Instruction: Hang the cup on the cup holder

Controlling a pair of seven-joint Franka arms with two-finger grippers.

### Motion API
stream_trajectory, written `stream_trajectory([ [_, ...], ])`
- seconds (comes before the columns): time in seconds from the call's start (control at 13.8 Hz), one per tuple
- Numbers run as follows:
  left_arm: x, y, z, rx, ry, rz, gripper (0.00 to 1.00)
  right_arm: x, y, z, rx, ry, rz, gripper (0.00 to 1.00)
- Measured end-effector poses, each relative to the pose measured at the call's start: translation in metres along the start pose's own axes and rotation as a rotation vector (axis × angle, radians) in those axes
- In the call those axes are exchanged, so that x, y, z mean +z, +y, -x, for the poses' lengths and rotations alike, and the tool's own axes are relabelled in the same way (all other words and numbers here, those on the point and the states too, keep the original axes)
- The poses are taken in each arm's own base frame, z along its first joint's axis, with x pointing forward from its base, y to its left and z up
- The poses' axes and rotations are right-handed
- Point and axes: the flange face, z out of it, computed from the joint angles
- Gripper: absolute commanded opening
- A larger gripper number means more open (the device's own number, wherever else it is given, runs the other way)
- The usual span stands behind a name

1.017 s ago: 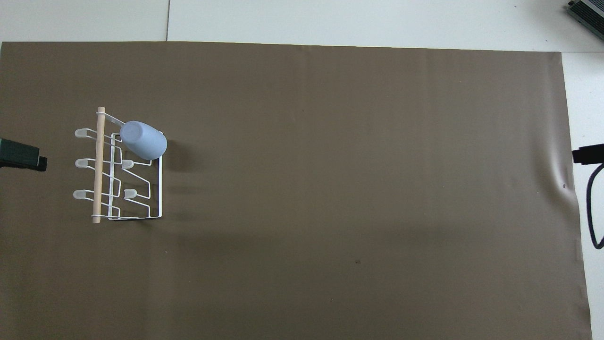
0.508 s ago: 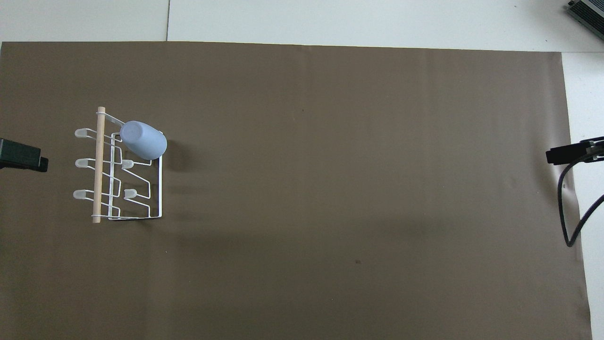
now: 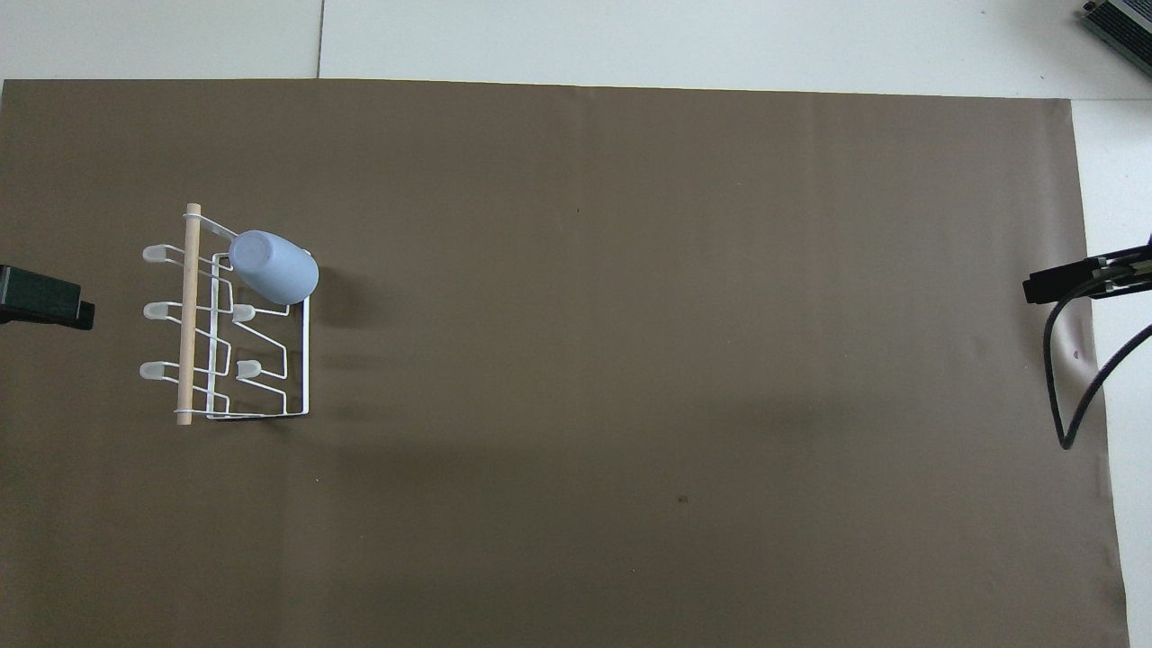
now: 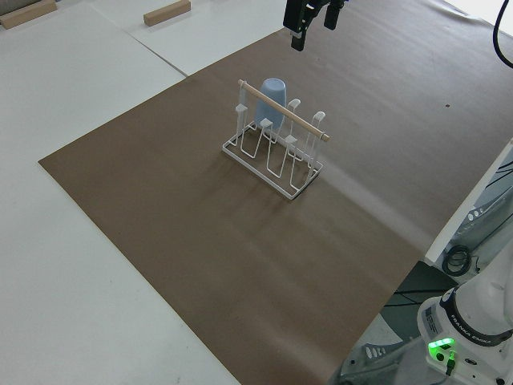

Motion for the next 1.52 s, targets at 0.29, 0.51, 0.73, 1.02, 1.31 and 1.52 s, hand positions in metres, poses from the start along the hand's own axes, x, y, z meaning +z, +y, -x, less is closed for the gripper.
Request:
stream_trajectory([
  [0.29,0.001,0.0,0.0,0.001,-0.003,0.0,1.0,-0.007,0.0,0.002,0.001,0.011,0.003,1.0],
  [0.51,0.002,0.001,0.0,0.014,-0.005,-0.002,1.0,-0.007,0.0,0.002,0.001,0.011,0.003,1.0],
  [0.73,-0.002,-0.001,0.002,0.031,0.001,-0.009,1.0,-0.007,0.0,0.002,0.001,0.011,0.003,1.0],
  [1.02,-0.005,-0.002,0.005,0.03,0.0,-0.01,1.0,-0.007,0.0,0.002,0.001,0.011,0.003,1.0],
  [1.31,-0.007,-0.003,0.01,0.027,-0.023,-0.008,1.0,-0.007,0.0,0.002,0.001,0.011,0.003,1.0],
  [1.52,-0.009,-0.006,0.01,0.028,-0.018,-0.008,1.0,-0.007,0.0,0.002,0.001,0.011,0.003,1.0],
])
